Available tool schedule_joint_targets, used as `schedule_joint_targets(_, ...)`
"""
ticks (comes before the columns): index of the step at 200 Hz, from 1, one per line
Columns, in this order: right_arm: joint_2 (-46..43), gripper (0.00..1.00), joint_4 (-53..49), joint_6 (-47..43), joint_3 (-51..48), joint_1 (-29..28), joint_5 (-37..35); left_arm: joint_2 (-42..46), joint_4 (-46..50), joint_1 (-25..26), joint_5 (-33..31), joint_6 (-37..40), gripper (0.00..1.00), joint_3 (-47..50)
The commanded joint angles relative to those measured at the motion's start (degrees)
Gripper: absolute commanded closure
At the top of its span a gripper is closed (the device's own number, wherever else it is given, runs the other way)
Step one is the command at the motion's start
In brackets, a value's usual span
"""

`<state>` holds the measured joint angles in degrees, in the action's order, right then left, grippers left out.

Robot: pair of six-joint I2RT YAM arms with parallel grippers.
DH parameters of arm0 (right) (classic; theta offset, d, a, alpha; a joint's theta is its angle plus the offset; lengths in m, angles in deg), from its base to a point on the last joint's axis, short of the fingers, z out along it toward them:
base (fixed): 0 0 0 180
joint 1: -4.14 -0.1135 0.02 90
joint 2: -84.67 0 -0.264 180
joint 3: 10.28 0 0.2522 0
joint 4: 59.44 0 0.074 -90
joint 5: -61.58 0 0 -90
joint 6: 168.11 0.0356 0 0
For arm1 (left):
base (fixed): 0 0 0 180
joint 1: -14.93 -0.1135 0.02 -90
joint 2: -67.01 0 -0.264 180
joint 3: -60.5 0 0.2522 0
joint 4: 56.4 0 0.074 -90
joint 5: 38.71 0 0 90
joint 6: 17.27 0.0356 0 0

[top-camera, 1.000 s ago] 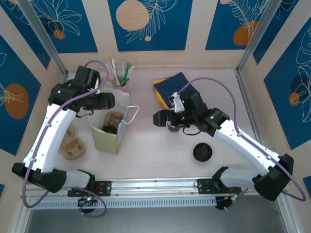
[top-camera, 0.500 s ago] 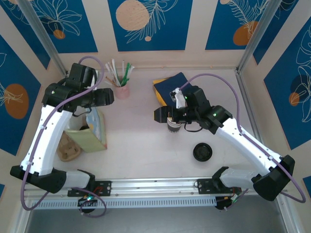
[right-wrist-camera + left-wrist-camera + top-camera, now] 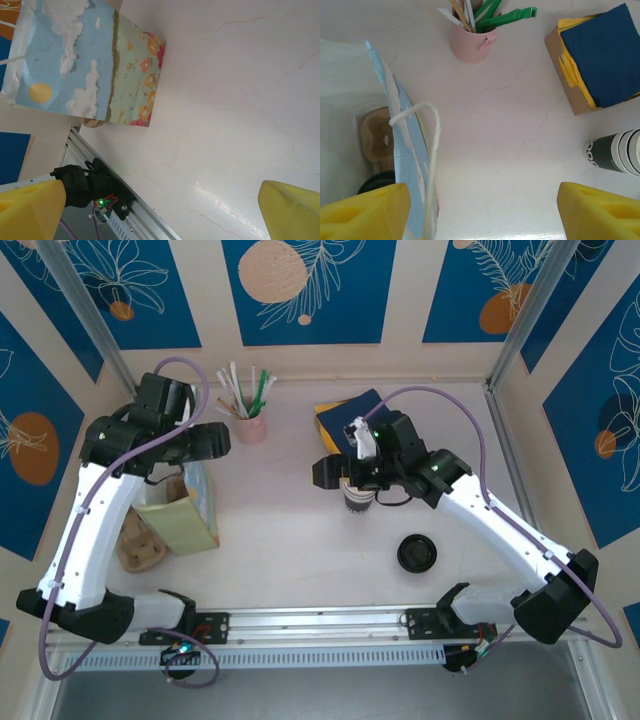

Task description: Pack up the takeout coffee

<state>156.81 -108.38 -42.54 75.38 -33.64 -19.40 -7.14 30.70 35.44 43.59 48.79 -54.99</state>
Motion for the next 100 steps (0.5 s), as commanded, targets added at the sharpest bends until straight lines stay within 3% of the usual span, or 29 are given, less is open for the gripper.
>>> schedule_joint_targets(1,0.10,0.01,-1.80,-1.47,2.87,0.00,0.94,2.55,1.02,-0.86,-2.14,-0.16,0.23,1.34)
schedule_joint_targets(100,-0.58,0.01,-1.74,-0.20,2.07,-2.80,-1.01,4.24,0.75,-0.91,-1.66,0.04,0.21,3.97)
